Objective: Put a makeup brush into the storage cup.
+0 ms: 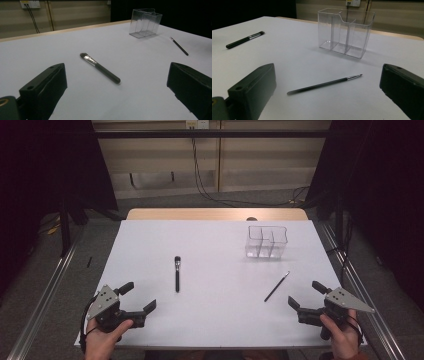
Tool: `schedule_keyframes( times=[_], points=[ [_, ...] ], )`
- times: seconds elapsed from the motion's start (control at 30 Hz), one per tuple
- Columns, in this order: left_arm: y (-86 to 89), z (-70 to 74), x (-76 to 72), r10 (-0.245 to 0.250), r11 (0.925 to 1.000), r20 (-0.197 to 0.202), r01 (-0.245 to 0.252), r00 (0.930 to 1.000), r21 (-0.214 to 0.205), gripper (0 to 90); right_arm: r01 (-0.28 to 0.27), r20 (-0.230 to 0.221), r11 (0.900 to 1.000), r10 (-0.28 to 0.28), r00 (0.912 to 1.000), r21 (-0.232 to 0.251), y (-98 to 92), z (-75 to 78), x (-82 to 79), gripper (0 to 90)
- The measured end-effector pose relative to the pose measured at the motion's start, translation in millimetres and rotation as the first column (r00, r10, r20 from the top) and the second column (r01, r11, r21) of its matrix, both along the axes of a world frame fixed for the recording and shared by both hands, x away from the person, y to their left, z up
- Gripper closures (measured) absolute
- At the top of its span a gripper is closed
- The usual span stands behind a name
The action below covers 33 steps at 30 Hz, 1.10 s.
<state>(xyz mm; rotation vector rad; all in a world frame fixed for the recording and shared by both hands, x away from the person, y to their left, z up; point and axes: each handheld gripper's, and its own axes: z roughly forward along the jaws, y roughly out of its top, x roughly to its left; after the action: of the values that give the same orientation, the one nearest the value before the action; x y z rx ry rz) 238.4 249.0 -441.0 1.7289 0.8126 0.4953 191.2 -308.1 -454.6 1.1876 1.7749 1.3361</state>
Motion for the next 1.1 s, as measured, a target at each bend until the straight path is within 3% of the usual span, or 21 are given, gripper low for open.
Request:
schedule_keyframes(
  times=[0.07, 0.1, 0.17, 0.43, 0.57, 0.93, 1.1],
  points=[
    [-3.7, -0.4, 2.3, -0.007, 1.0000, -0.009, 0.007, 0.9999, 0.002, 3.1, -0.004, 0.001, 1.0000, 0.004, 1.0000, -0.004, 1.2, 0.3, -0.1, 0.2],
    [-6.7, 2.2, 0.7, 0.009, 0.9999, 0.022, -0.009, 0.9997, 0.008, 4.7, -0.004, 0.000, 1.0000, 0.004, 1.0000, -0.003, 1.5, 0.4, -0.1, 0.1],
    [-11.0, 7.0, -0.2, -0.002, 1.0000, 0.043, 0.002, 0.9991, 0.004, 4.8, -0.005, 0.001, 1.0000, 0.005, 1.0000, -0.006, 1.7, 0.5, -0.1, 0.1],
    [-26.9, 8.4, 10.8, -0.043, 0.9991, 0.025, 0.042, 0.9988, 0.009, 3.9, -0.011, -0.001, 0.9999, 0.011, 0.9999, -0.009, 1.9, 0.6, -0.5, 0.1],
    [-34.2, 7.1, 23.1, -0.067, 0.9974, 0.049, 0.065, 0.9966, 0.029, 3.9, -0.012, -0.006, 0.9999, 0.012, 0.9999, -0.006, 1.9, 0.1, 0.3, 0.1],
    [-52.6, 13.9, 51.5, -0.076, 0.9969, 0.021, 0.075, 0.9969, 0.024, 3.7, -0.015, -0.009, 0.9999, 0.015, 0.9999, -0.005, 2.7, -0.1, 0.4, 0.1],
    [-55.2, 14.6, 63.6, -0.055, 0.9983, -0.008, 0.056, 0.9984, 0.017, 3.1, -0.014, -0.010, 0.9999, 0.014, 0.9999, -0.003, 2.6, -0.1, 0.4, 0.1]
  ],
)
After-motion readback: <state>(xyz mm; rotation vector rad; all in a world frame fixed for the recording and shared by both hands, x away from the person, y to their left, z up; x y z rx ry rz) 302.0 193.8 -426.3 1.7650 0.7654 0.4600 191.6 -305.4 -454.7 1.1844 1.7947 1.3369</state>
